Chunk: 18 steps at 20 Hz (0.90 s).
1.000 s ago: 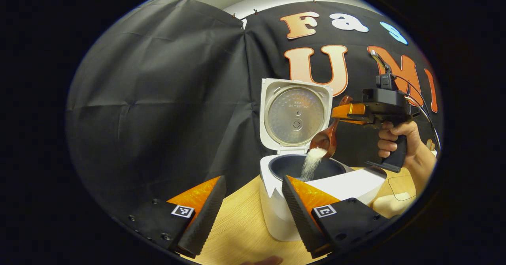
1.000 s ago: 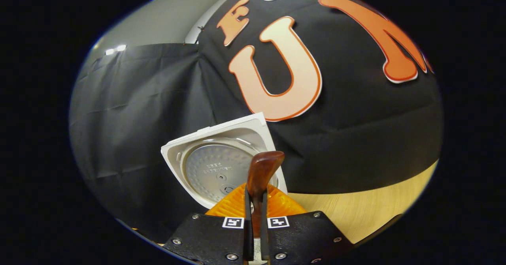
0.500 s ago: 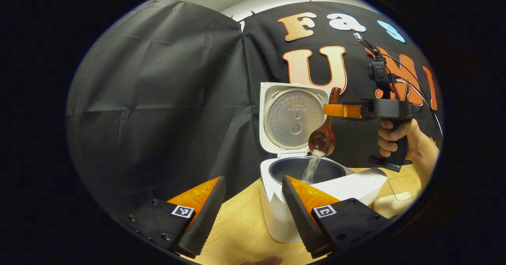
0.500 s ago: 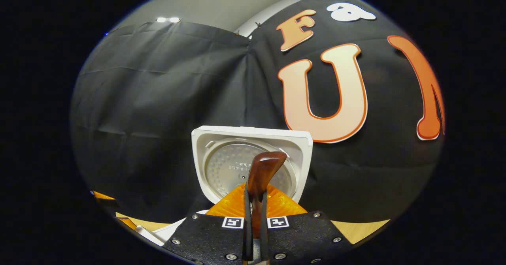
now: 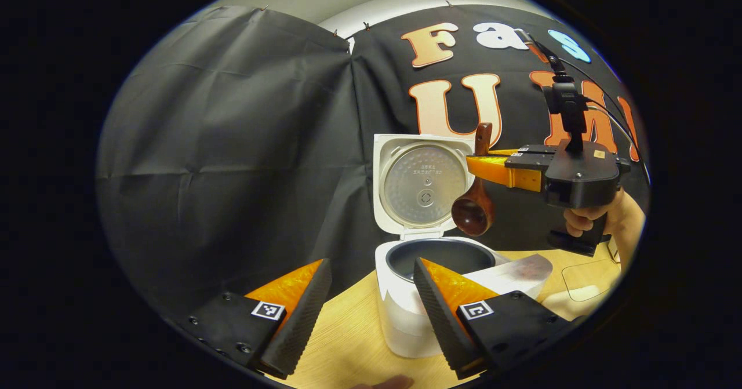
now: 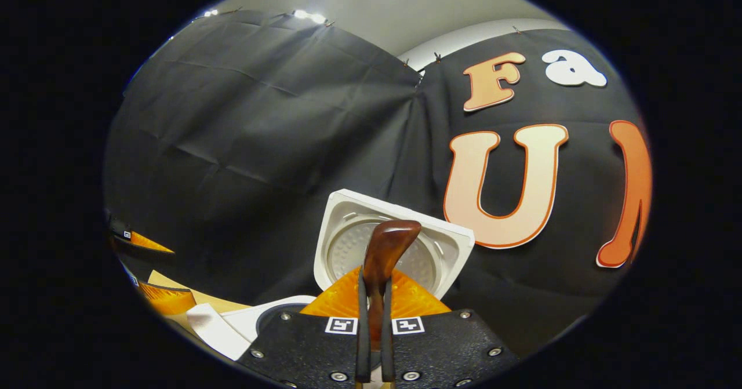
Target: Close the left gripper, press the button to open the rice cooker; take a wooden spoon from the chopstick holder with the right hand, scoop a spoonful of rice and pour it into the rice cooker, then put the wooden spoon back into the chopstick holder.
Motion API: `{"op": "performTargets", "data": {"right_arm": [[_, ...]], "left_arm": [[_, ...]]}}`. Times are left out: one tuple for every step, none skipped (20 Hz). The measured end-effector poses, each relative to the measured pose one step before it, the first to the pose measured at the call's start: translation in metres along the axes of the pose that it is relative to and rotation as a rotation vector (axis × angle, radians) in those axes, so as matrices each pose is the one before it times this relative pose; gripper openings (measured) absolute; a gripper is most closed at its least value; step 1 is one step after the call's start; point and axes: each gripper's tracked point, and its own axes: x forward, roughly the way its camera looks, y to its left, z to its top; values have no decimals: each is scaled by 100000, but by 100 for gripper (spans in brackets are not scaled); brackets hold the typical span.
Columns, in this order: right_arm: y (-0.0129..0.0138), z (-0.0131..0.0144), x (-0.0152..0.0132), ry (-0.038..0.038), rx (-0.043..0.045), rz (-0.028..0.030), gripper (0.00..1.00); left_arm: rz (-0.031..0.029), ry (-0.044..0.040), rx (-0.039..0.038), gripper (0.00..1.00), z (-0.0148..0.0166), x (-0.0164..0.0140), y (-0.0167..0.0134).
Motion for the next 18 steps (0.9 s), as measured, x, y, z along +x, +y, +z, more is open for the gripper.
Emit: {"op": "performTargets", "data": {"right_arm": [[-521,114,-571,373,1830,-2148,7],[-509,212,-932,572,2712,-1699,7],[-596,227,-833,392,2810,-1691,7],[-478,258,-771,451,3109,-1417,7],[-753,183,-867,428,3528,-1864,7],[-1045,-69,-968,579,5424,-1453,7],[-910,-266,-895,1864,4866,-395,7],[-944,-303,-1153,1788,5280,-367,7],[-1051,-114,-926,1346,4568,-1279,7],[-948,125,-975,354,4284,-1507,7],[-1064,218,-847,-14,3277,-2160,7],[-1225,287,-1125,-227,2443,-1592,7],[-888,79,-1050,319,2004,-1268,7],[-843,-26,-1333,597,1907,-1225,7],[-939,215,-1340,-376,1656,-1402,7],[-1074,306,-1163,-692,484,-1828,7],[-1010,265,-997,-941,413,-1916,7],[-1350,513,-1134,-877,210,-3219,7]], "left_arm": [[-751,-308,123,94,177,-273,-430],[-789,-292,-11,93,243,-261,-421],[-822,-448,-109,93,129,-80,-479],[-510,-356,-205,93,158,-54,-448],[-480,-255,-76,94,54,-316,-351],[-488,-270,-49,94,97,-221,-358],[-772,-292,-231,94,132,-16,-493],[-577,-140,73,93,162,32,-540],[-796,-307,117,92,6,-87,-494],[-900,-8,-251,93,147,50,-592],[-1124,-39,-328,93,-32,-78,-587],[-817,-197,-189,92,106,-100,-502],[-875,-144,-58,92,7,6,-520],[-1030,-375,-119,94,188,103,-613],[-1096,-313,-268,92,120,-92,-664],[-1022,-215,143,93,154,127,-664],[-890,144,84,93,-59,-22,-550],[-1260,272,10,93,56,236,-665]]}}
